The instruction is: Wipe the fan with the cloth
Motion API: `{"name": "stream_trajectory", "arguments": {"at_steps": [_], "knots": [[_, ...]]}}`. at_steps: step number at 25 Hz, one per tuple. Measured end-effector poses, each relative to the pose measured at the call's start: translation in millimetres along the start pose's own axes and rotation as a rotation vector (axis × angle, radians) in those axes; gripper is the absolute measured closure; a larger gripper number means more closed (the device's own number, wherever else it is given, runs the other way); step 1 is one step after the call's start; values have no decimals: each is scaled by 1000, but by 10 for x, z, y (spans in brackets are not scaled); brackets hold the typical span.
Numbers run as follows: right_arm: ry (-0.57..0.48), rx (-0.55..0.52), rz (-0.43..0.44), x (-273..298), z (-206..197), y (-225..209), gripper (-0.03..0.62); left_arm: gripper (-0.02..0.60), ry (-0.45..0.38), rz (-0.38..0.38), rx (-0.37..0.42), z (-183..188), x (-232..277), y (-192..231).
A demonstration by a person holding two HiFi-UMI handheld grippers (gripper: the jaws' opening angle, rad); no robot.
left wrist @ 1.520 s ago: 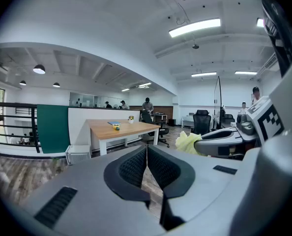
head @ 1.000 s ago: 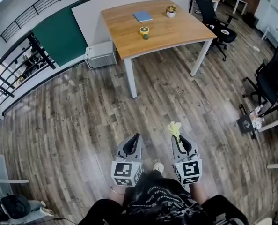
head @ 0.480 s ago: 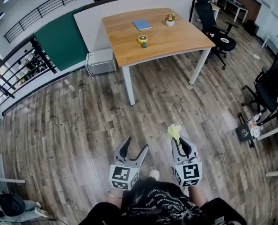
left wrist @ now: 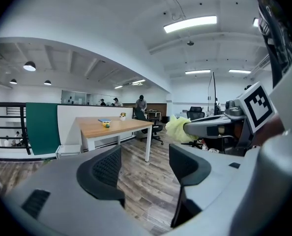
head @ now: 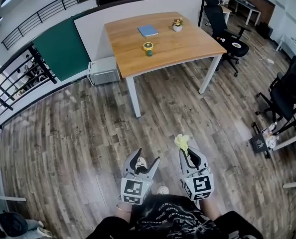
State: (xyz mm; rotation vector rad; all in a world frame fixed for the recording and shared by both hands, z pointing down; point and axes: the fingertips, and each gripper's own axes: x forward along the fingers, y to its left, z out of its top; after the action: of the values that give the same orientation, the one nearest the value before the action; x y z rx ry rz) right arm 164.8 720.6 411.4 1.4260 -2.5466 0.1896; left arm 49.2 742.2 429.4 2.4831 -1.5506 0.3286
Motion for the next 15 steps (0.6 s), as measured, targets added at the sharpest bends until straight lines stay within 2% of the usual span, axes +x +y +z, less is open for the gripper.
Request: {"name": "stream_trajectory", "arguments": {"at_steps": [6,15], "knots": [[19,-28,-38,556,143,-140,522,275,1,-51,-2,133,485,428],[46,13,-116,1619,427,-304,522,275,23,-114,-2,414,1329,1366]]}}
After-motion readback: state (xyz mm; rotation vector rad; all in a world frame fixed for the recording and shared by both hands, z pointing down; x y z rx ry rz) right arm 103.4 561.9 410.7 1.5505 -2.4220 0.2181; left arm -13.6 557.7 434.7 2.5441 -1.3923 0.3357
